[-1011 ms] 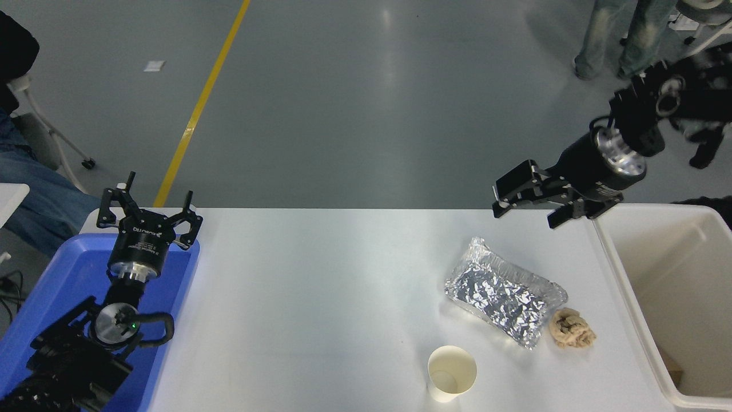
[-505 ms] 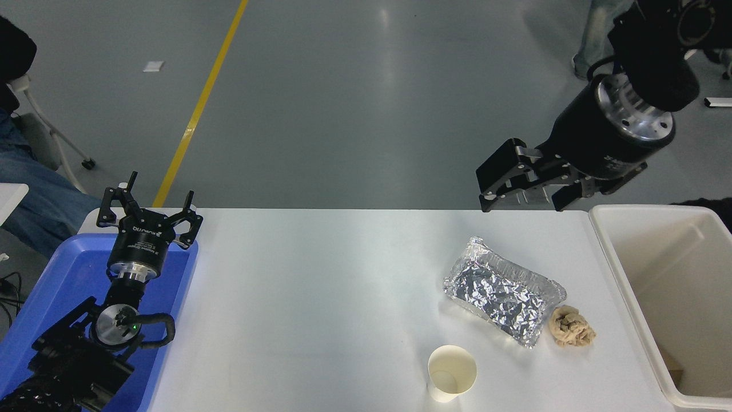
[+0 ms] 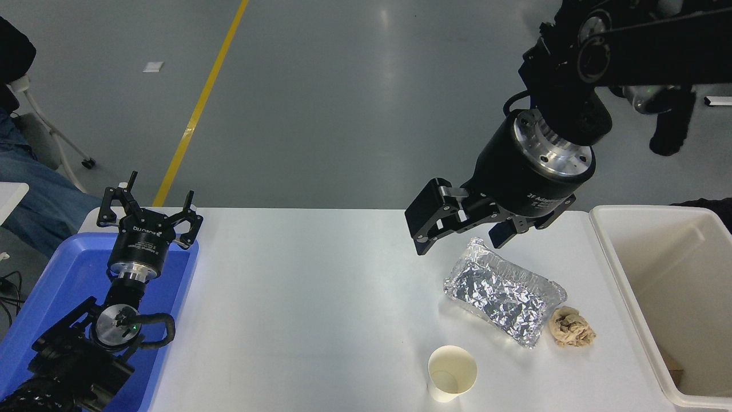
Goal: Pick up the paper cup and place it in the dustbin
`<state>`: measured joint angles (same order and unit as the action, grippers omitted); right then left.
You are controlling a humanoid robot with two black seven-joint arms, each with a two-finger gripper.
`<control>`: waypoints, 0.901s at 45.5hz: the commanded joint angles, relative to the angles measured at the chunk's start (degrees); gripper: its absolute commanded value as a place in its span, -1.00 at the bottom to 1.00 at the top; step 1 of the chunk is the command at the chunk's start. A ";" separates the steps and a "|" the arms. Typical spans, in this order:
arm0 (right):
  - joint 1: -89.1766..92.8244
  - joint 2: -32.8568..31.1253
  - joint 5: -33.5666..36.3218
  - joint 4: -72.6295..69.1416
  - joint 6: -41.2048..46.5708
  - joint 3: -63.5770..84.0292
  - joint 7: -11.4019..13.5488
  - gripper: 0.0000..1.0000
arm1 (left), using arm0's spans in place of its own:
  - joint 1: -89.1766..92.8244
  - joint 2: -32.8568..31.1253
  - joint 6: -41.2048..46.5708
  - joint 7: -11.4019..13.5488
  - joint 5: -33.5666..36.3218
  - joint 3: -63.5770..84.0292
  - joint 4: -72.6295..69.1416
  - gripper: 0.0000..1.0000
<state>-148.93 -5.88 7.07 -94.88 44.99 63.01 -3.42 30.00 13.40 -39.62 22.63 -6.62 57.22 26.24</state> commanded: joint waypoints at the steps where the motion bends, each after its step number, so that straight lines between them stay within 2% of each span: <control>1: 3.47 0.34 0.49 0.48 0.01 -0.16 0.17 1.00 | -0.03 -0.04 0.07 0.05 -0.06 0.00 -0.05 1.00; 26: 32.99 -0.80 -1.35 8.83 0.01 -2.88 0.34 1.00 | -0.03 -0.04 0.07 0.05 -0.15 0.18 -0.05 1.00; 32: 41.34 -2.46 -8.20 11.64 -0.34 -5.35 0.25 1.00 | -0.03 -0.04 0.07 0.05 -0.15 0.18 -0.05 1.00; 41: 51.63 -5.19 -15.68 15.60 -7.63 -7.98 0.25 1.00 | -0.03 0.05 0.07 0.05 -0.15 0.09 -0.05 1.00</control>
<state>-110.35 -8.54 -0.73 -84.23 42.80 58.28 -3.12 29.98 13.39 -39.55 22.68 -6.76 57.37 26.21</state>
